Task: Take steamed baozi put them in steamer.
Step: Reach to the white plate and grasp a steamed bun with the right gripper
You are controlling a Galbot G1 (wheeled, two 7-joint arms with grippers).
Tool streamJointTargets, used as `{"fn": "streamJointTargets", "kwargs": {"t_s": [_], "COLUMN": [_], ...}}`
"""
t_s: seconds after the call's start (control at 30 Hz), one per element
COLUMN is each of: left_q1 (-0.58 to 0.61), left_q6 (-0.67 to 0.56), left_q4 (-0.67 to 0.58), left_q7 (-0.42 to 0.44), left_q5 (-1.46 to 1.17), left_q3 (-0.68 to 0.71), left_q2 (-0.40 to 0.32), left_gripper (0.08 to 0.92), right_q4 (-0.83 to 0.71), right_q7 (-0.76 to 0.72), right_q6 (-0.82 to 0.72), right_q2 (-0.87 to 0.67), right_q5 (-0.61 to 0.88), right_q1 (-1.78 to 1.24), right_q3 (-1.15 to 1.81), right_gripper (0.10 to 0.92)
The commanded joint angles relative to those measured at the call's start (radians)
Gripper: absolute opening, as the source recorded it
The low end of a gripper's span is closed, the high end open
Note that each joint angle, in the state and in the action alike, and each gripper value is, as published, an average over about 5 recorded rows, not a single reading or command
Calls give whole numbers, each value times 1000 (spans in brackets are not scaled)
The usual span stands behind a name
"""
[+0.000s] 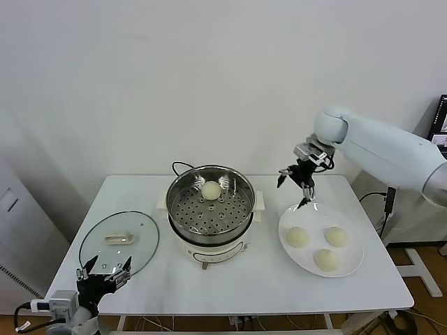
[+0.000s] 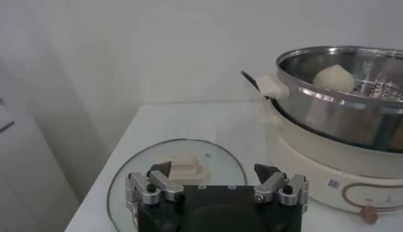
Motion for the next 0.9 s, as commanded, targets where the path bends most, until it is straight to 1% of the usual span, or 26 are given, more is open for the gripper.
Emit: {"fn": "streamJointTargets", "kwargs": {"t_s": [0.03, 0.43, 0.9], "left_q1": [5, 9, 17], "left_q6": [-2, -4, -3], "left_q4": [1, -3, -9], "left_q7": [1, 2, 4], "left_q5": [0, 0, 0], "left_q3": [-2, -3, -7], "left_q2": [0, -3, -2], "left_gripper": [823, 823, 823], "right_q4": [24, -37, -100], "right_q7": [29, 82, 147], "right_q6": [-115, -113, -109], "right_q2": [-55, -44, -13], "right_q5": [28, -104, -178], "right_q1": [-66, -205, -321], "right_q3": [-34, 59, 148], "right_gripper": [823, 823, 823]}}
